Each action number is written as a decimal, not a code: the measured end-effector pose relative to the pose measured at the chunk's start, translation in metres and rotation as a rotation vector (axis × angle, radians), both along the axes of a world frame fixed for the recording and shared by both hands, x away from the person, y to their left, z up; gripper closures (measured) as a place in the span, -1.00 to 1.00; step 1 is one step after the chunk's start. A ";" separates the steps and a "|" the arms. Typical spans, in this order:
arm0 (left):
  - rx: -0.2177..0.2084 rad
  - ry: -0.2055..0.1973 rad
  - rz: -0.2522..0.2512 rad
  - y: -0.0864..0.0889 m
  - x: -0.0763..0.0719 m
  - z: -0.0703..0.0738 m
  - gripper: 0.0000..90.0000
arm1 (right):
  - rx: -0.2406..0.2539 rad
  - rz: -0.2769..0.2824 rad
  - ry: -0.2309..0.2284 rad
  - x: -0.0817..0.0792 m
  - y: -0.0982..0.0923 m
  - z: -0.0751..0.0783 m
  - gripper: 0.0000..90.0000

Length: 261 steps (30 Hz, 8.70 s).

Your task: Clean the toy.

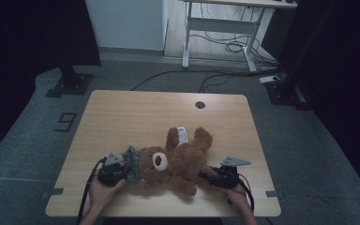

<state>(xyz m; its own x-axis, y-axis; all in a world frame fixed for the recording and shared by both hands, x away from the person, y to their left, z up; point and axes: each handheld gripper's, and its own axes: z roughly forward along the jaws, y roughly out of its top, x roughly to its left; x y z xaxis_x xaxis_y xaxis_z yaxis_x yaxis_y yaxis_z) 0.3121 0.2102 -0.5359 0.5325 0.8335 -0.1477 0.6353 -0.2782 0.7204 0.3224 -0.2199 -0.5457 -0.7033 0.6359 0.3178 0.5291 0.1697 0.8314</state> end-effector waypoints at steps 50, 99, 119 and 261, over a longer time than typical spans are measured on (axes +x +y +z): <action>-0.114 -0.231 -0.174 -0.086 0.001 0.058 0.73 | -0.066 0.046 0.126 0.042 0.024 0.042 -1.00; -0.193 -0.246 -0.183 -0.103 0.012 0.053 0.73 | -0.088 -0.078 -0.240 0.011 0.006 0.022 -0.43; -0.233 -0.218 -0.203 -0.103 0.004 0.061 0.72 | -0.119 -0.139 -0.162 0.006 0.014 0.020 -0.15; -0.058 -0.112 -0.178 -0.112 0.066 0.066 0.72 | -0.113 -0.115 -0.218 0.000 0.002 0.010 -0.32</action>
<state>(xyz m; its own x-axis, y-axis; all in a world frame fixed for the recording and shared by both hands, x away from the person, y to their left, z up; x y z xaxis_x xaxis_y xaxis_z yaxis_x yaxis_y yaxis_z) 0.3782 0.0980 -0.4698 0.6860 0.7170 -0.1239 0.4948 -0.3348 0.8019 0.3228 -0.2180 -0.5362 -0.6683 0.7386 0.0890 0.3605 0.2169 0.9072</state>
